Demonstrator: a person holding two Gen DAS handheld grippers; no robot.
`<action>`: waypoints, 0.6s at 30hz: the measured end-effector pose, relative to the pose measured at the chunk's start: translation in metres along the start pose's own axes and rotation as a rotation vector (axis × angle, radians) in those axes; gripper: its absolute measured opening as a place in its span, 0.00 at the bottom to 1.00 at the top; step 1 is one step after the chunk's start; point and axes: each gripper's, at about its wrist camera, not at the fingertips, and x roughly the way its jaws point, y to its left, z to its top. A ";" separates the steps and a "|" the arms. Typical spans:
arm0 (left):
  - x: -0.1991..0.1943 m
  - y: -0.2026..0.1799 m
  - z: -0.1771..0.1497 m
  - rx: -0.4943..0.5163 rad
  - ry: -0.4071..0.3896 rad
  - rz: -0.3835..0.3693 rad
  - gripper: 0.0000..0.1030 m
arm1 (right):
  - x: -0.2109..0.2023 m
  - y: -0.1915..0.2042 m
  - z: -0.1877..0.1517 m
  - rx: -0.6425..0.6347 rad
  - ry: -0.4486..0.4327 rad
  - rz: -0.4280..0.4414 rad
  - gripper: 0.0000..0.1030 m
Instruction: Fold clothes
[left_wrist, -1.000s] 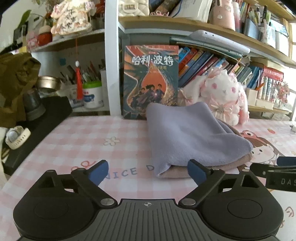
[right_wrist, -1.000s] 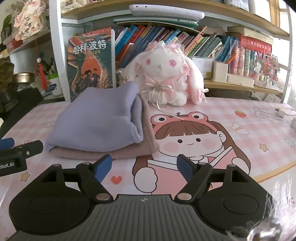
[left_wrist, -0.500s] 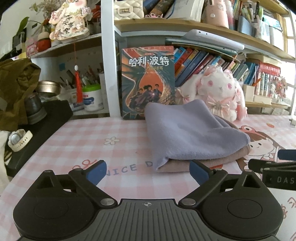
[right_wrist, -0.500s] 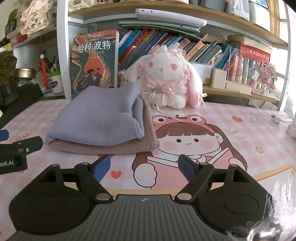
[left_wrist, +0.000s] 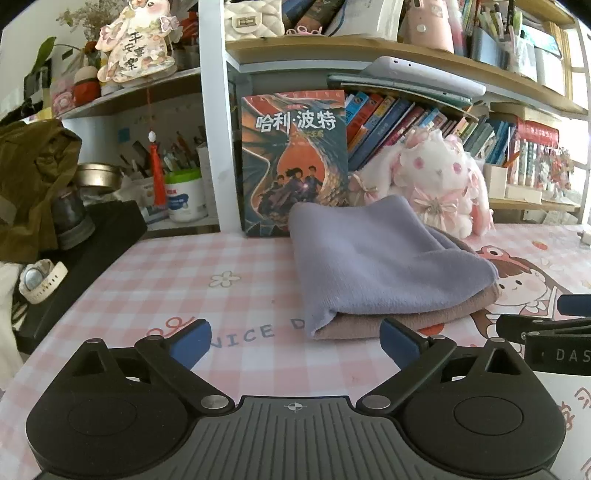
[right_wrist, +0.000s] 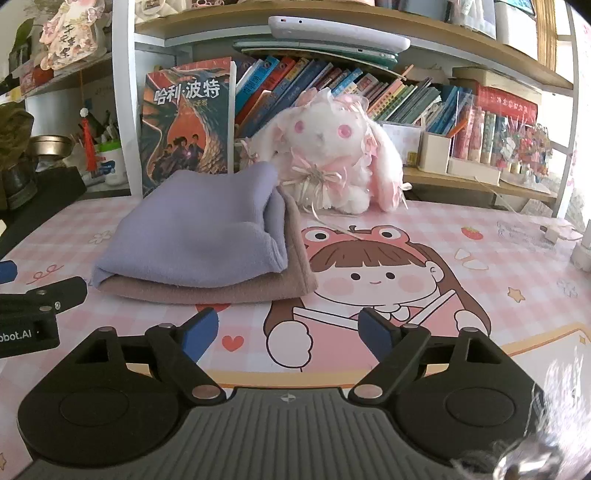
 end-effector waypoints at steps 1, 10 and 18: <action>0.000 0.000 0.000 0.001 0.003 0.000 0.96 | 0.000 0.000 0.000 0.002 0.002 -0.001 0.80; -0.003 0.002 0.003 -0.019 0.064 -0.017 0.96 | -0.002 0.001 0.000 0.004 0.057 -0.010 0.83; -0.017 0.000 0.006 0.028 0.094 -0.011 0.97 | -0.016 0.003 -0.005 0.060 0.167 -0.029 0.84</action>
